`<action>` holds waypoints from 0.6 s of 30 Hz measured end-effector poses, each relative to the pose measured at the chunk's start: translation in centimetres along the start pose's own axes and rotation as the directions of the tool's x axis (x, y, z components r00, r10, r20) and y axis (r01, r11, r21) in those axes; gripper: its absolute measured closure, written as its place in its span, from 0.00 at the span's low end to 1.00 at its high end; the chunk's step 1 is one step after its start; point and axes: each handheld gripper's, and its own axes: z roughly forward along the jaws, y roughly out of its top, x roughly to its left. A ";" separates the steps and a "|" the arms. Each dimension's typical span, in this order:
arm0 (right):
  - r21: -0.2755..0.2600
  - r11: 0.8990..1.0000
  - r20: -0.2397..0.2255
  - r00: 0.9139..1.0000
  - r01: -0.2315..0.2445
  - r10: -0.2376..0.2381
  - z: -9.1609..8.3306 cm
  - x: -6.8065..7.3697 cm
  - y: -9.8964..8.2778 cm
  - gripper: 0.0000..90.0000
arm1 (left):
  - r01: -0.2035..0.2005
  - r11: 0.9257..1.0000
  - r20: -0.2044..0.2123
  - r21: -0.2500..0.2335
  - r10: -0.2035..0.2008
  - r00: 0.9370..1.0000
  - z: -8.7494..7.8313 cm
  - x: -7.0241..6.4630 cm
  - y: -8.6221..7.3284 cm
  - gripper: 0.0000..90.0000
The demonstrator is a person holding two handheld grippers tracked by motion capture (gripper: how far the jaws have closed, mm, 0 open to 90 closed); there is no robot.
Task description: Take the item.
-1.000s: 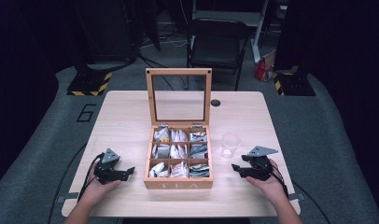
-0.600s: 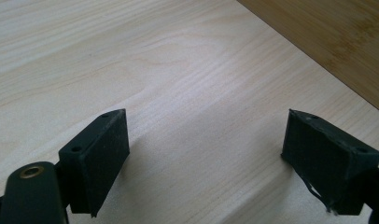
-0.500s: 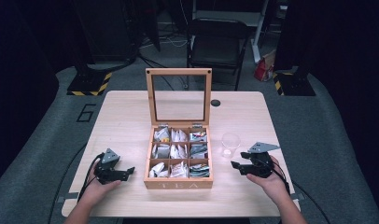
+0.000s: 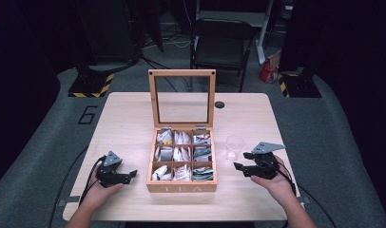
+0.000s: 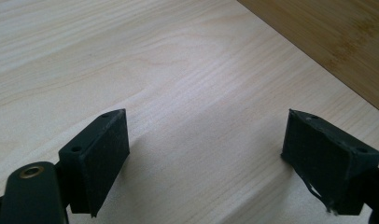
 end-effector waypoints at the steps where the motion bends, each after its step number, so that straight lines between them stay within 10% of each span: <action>1: 0.002 1.000 0.003 1.000 -0.001 0.001 -0.2 0.1 0.4 0.44 | -0.001 1.000 0.004 0.007 0.001 1.000 -0.1 0.0 0.0 0.16; 18: -0.016 0.999 -0.019 0.999 0.028 -0.028 -0.8 0.6 3.3 0.44 | 0.008 1.000 0.001 -0.001 -0.008 1.000 0.0 -0.1 0.0 0.16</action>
